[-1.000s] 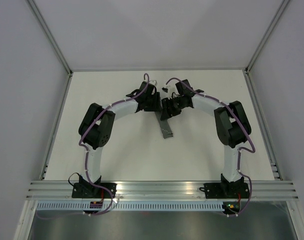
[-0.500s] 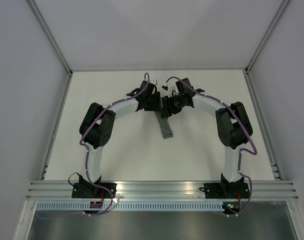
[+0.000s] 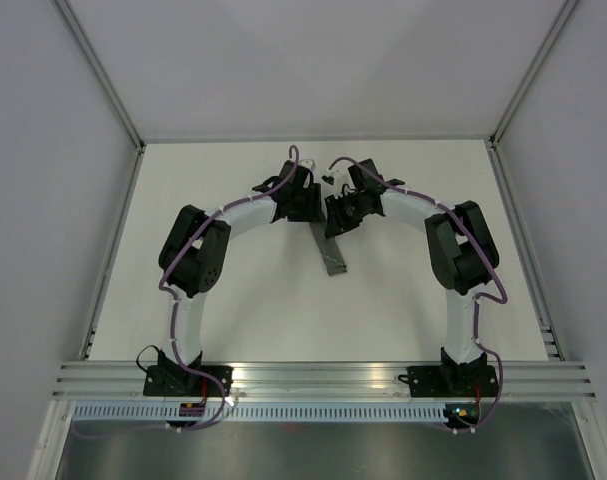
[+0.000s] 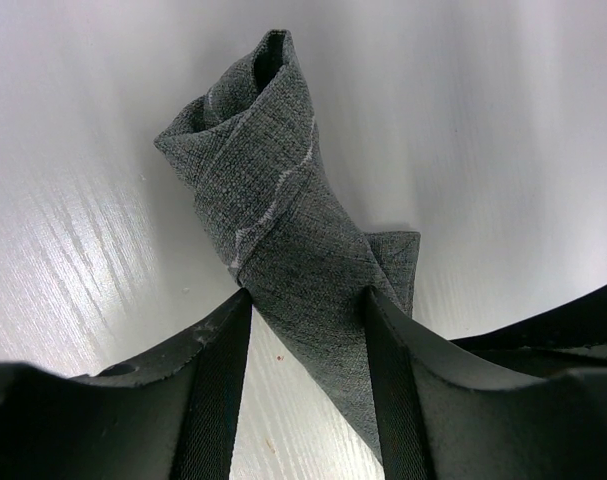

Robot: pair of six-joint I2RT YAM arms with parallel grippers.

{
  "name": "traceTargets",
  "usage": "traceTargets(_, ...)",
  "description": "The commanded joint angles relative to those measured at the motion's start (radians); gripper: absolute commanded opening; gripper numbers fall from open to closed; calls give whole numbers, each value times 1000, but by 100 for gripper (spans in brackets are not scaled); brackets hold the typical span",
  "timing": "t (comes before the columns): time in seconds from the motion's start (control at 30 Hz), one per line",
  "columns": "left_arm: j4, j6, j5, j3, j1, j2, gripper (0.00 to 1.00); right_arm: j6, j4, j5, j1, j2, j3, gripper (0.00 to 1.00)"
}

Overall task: Fold the napkin, place the utensils inside, and roll it up
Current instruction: Roll the napkin with the utensil

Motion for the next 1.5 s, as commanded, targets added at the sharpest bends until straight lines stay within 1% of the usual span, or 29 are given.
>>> traceTargets(0.0,-24,48,9,39,-1,-1,55,17,13,51,-17,17,24,29)
traceTargets(0.1,-7,52,11,35,-1,-26,57,17,13,51,-31,23,18,28)
traceTargets(0.3,91,46,31,-21,0,-103,60,18,14,53,-55,33,9,27)
traceTargets(0.6,177,17,52,-100,-1,-164,60,45,5,42,-67,51,14,26)
traceTargets(0.83,188,-7,52,-131,-3,-126,61,49,0,30,-67,57,20,26)
traceTargets(1.1,218,-27,57,-114,-4,-60,61,71,3,5,-67,63,23,26)
traceTargets(1.47,205,-37,49,-65,-4,25,59,100,-3,-39,-67,69,34,27)
